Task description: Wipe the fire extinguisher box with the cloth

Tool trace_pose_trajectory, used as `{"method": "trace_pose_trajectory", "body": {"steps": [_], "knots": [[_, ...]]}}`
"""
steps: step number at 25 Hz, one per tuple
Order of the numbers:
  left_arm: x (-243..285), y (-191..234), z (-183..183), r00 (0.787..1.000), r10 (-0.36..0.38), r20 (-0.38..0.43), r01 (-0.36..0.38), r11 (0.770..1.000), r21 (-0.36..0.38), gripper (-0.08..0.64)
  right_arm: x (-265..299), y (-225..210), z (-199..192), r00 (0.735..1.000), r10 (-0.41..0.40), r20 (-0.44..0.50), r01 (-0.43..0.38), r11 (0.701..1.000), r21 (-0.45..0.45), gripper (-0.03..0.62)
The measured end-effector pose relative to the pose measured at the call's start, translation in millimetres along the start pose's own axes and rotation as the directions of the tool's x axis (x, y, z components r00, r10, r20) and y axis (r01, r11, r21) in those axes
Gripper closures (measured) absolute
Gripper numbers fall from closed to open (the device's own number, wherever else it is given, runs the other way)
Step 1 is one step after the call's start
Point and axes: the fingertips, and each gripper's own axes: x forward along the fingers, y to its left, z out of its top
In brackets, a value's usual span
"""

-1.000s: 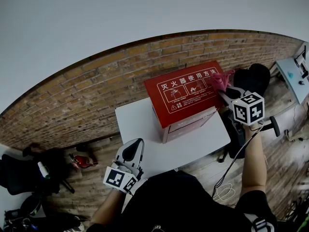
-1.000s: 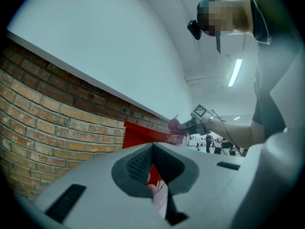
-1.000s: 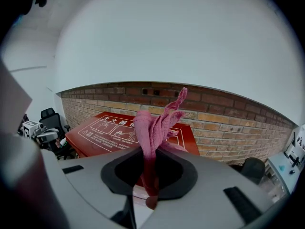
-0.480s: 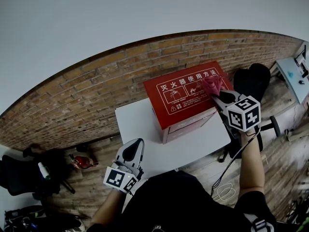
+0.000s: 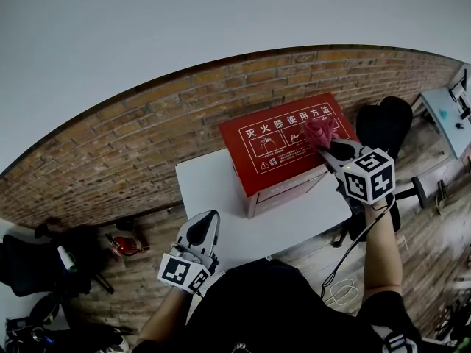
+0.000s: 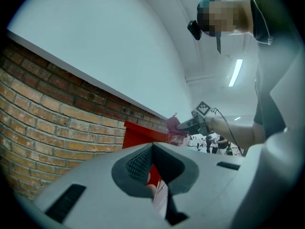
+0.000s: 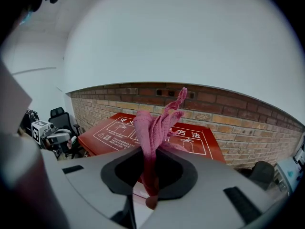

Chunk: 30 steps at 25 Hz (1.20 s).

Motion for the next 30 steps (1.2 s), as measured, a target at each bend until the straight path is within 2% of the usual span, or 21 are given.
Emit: {"method": "trace_pose_trajectory", "body": {"steps": [30], "knots": [[-14,-10,1,1.000,-0.004,-0.005,0.004,1.000,0.007,0.526,8,63,10,0.995,0.094,0.034,-0.094,0.995,-0.018,0.518]]}}
